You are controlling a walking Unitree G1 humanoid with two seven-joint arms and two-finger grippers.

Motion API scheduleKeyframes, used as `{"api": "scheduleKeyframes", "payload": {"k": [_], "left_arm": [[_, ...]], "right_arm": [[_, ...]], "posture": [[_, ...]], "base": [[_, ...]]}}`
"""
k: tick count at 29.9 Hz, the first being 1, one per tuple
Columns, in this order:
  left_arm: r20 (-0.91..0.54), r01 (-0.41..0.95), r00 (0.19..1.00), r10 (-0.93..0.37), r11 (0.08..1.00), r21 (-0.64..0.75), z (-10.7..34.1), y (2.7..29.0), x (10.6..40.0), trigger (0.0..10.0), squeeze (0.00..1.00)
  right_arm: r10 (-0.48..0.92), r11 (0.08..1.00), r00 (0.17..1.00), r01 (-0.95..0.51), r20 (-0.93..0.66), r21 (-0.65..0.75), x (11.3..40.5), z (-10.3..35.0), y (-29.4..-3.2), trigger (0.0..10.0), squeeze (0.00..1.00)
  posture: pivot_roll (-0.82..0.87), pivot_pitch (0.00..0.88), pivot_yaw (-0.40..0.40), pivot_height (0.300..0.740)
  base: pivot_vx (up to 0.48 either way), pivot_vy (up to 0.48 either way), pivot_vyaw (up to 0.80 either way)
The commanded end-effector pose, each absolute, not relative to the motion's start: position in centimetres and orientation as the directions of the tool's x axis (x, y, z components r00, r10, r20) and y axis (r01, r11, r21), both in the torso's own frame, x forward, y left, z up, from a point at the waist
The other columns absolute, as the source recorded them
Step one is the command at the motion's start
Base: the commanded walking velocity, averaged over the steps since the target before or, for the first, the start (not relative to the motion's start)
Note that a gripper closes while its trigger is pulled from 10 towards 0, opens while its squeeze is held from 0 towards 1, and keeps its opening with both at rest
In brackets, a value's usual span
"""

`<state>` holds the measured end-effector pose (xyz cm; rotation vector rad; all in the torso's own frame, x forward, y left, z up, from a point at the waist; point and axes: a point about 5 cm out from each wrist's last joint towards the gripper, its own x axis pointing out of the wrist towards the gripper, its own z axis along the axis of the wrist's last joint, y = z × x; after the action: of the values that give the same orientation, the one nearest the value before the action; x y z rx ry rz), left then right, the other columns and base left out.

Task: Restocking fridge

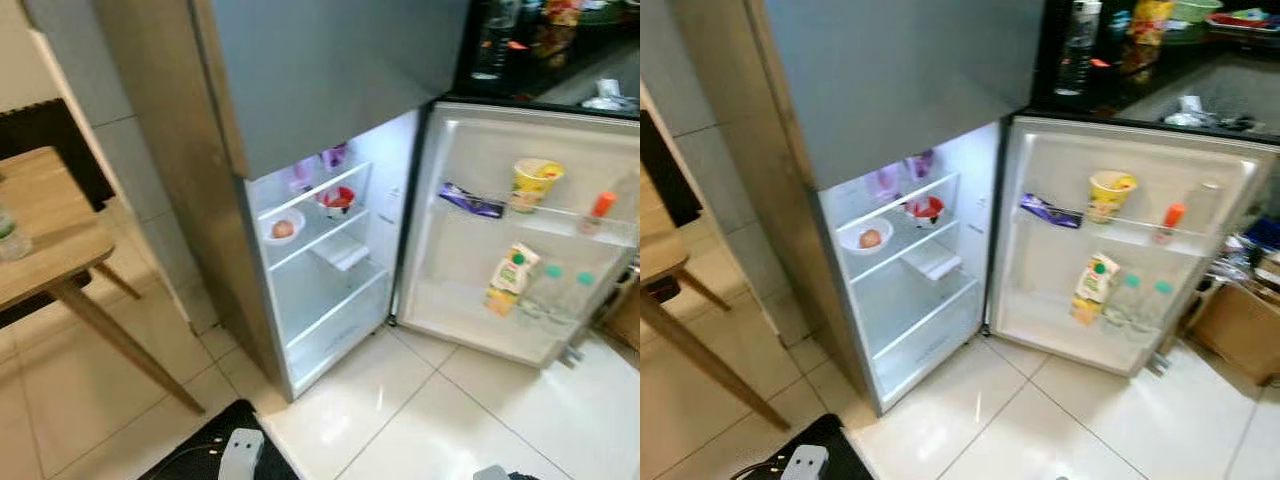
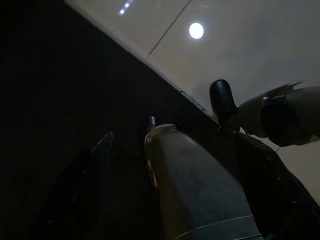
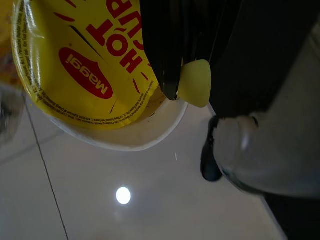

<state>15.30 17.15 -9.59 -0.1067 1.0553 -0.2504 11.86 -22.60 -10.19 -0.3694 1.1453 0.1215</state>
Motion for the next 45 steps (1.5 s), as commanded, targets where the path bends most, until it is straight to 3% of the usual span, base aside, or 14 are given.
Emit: {"api": "scheduleKeyframes", "payload": {"k": [1,18,45], "left_arm": [[-0.85,0.151,0.466,-0.247,0.968,-0.198,-9.61,17.2,15.28,10.0,0.0],[-0.848,0.165,0.466,-0.254,0.966,-0.199,-9.59,17.17,15.3,10.0,0.0],[-0.846,0.177,0.464,-0.263,0.963,-0.202,-9.51,16.89,15.56,10.0,0.0]], "right_arm": [[-0.1,0.938,0.394,-0.269,-0.914,-0.219,11.27,-10.37,-22.65,10.0,0.0],[-0.103,0.937,0.396,-0.27,-0.913,-0.223,11.29,-10.35,-22.71,10.0,0.0],[-0.095,0.928,0.419,-0.29,-0.903,-0.232,11.77,-10.19,-22.66,10.0,0.0]], "posture": [[-0.11,0.0,0.014,0.74],[-0.11,0.0,0.013,0.74],[-0.11,0.0,0.013,0.74]], "base": [[0.0,0.0,-0.8],[0.0,0.0,-0.77],[0.0,0.0,0.0]]}}
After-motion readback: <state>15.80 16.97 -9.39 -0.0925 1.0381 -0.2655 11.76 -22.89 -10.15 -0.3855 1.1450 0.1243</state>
